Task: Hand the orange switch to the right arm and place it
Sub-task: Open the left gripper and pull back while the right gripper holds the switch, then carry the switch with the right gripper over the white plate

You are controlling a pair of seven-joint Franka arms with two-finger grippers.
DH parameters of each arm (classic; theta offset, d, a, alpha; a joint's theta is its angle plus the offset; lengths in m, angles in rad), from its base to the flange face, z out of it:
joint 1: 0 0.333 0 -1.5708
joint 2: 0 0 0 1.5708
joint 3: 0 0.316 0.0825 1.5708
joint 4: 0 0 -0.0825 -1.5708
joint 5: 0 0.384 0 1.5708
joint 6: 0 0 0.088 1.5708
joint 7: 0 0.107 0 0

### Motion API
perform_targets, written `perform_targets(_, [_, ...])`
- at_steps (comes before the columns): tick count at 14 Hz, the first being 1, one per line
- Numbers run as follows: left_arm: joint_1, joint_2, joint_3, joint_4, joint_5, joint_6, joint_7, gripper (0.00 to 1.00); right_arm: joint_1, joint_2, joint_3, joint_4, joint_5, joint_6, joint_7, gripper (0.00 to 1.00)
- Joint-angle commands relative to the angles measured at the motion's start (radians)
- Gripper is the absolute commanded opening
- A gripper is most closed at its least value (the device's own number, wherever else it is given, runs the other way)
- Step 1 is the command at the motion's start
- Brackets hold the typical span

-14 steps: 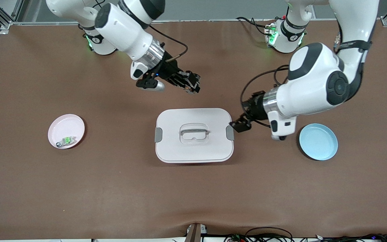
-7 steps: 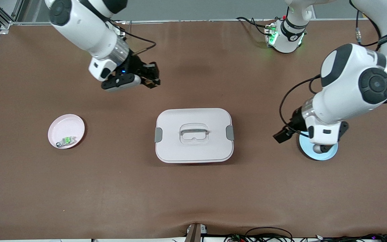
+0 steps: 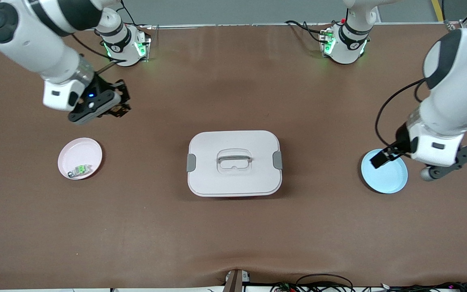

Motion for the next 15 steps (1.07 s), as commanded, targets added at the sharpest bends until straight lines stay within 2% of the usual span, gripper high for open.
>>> perform_targets(1, [0.036, -0.068, -0.002, -0.013, -0.008, -0.047, 0.17, 1.0, -0.12, -0.02, 0.019, -0.022, -0.06, 0.003, -0.234, 0.11])
perform_targets(2, [0.025, -0.08, 0.019, -0.016, -0.012, -0.063, 0.219, 1.0, -0.148, -0.017, 0.019, -0.019, -0.098, 0.01, -0.291, 0.11])
perform_targets(3, [-0.039, -0.109, 0.082, -0.017, -0.014, -0.093, 0.285, 1.0, -0.173, -0.015, 0.019, -0.021, -0.124, 0.027, -0.337, 0.11])
perform_targets(4, [-0.131, -0.129, 0.19, -0.019, -0.015, -0.121, 0.357, 1.0, -0.196, -0.012, 0.019, -0.022, -0.137, 0.033, -0.379, 0.11])
perform_targets(5, [-0.192, -0.147, 0.269, -0.021, -0.043, -0.139, 0.43, 1.0, -0.225, 0.002, 0.019, -0.022, -0.14, 0.038, -0.428, 0.11])
perform_targets(6, [-0.202, -0.163, 0.309, -0.024, -0.096, -0.156, 0.486, 1.0, -0.251, 0.017, 0.019, -0.024, -0.146, 0.056, -0.486, 0.11])
perform_targets(8, [-0.202, -0.193, 0.34, -0.033, -0.141, -0.19, 0.517, 1.0, -0.304, 0.058, 0.019, -0.027, -0.152, 0.116, -0.627, 0.11])
perform_targets(13, [-0.204, -0.279, 0.355, -0.114, -0.144, -0.199, 0.558, 1.0, -0.423, 0.184, 0.02, -0.037, -0.152, 0.271, -0.977, 0.11])
perform_targets(15, [-0.201, -0.302, 0.357, -0.126, -0.144, -0.199, 0.578, 1.0, -0.435, 0.181, 0.019, -0.121, -0.153, 0.392, -1.064, 0.11])
